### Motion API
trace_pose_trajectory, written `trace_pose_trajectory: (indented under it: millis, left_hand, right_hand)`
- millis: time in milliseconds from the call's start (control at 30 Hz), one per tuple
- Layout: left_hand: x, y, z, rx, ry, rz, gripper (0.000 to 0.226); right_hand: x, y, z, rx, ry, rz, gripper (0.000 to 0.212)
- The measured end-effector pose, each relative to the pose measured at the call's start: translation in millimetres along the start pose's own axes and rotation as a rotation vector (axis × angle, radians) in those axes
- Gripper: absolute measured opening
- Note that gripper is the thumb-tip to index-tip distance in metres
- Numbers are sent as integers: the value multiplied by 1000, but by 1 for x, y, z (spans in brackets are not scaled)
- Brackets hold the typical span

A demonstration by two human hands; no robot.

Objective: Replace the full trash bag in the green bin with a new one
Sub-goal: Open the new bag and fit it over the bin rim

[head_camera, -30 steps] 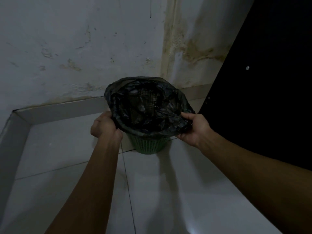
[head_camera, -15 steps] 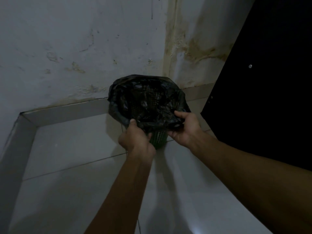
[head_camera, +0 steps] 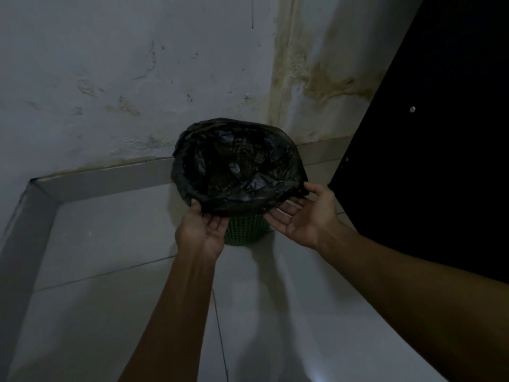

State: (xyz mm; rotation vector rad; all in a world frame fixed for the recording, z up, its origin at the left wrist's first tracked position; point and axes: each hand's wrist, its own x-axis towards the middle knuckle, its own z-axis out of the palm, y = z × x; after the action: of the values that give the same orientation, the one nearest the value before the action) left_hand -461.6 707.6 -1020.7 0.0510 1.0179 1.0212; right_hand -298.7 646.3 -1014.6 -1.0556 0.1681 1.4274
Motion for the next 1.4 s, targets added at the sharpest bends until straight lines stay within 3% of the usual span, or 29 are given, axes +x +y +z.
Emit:
trace_pose_trajectory:
  millis: [200,333,433,600,767,933,1067,1167,1267,1400]
  left_hand:
    - [-1,0,-2,-7,59,31,42]
    - [-8,-1,3,-19,47,103,52]
    - [-9,-2,5,3,78,134,41]
    - [-5,-2,3,6,122,177,35]
    - [1,-3,-3,23,93,214,22]
    - [5,-2,-7,45,67,209,21]
    - [7,2,-9,43,39,181,21]
    - [9,9,-10,7,-9,145,34]
    - [11,16,-10,0,-58,102,44]
    - [16,20,-13,69,-3,46,34]
  right_hand:
    - [6,0,3,-151,78,-15,15]
    - [11,3,5,-226,111,-5,17]
    - [14,4,6,-257,152,9,15]
    - [19,0,7,-287,374,16,10]
    - [9,-12,15,-29,279,10,29]
    - [-3,-21,20,-83,268,8,35]
    - [4,-22,22,-235,228,24,27]
    - [3,-20,21,-181,161,9,11]
    - [3,-18,17,-127,123,2,8]
    - [2,-14,14,-99,105,7,9]
